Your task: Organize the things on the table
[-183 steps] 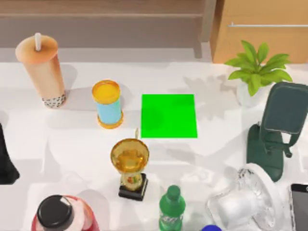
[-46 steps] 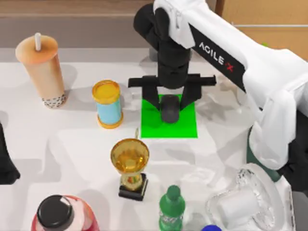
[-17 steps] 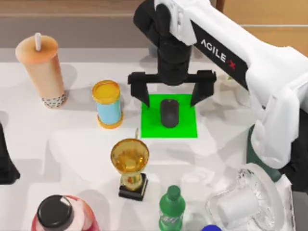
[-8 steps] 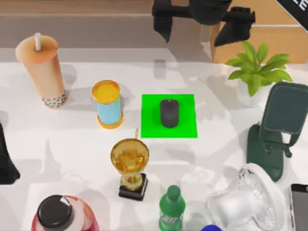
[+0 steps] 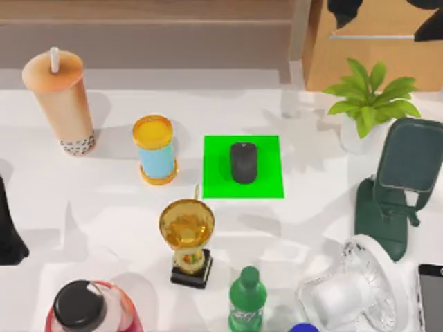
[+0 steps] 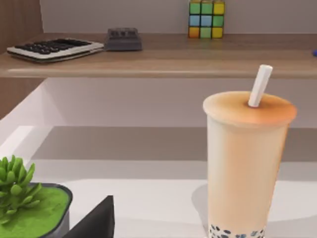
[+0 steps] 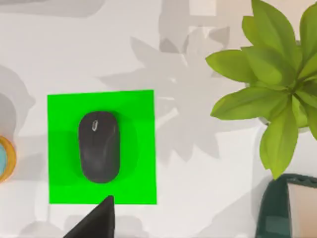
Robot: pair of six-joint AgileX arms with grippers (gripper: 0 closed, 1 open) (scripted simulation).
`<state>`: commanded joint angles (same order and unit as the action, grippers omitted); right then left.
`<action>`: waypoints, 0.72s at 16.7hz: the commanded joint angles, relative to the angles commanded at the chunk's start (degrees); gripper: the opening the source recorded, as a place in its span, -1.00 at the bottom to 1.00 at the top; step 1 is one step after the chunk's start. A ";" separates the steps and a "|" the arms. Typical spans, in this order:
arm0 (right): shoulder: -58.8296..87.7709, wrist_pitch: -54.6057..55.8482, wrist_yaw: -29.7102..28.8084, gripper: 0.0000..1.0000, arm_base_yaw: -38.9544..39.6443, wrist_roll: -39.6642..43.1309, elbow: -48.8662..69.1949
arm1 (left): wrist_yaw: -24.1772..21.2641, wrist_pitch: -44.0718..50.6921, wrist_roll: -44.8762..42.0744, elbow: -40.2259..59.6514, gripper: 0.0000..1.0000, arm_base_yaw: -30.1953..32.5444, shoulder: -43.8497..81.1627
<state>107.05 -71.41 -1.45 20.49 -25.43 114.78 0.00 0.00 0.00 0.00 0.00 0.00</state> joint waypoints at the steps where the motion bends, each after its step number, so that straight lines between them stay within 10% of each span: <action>1: -3.91 0.93 0.00 1.00 -0.89 0.32 -5.77 | 0.00 0.00 0.00 0.00 1.00 0.00 0.00; 12: -32.80 10.41 1.00 1.00 -4.61 1.53 -65.65 | 0.00 0.00 0.00 0.00 1.00 0.00 0.00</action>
<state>74.25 -60.99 -0.44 15.88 -23.90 49.13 0.00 0.00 0.00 0.00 0.00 0.00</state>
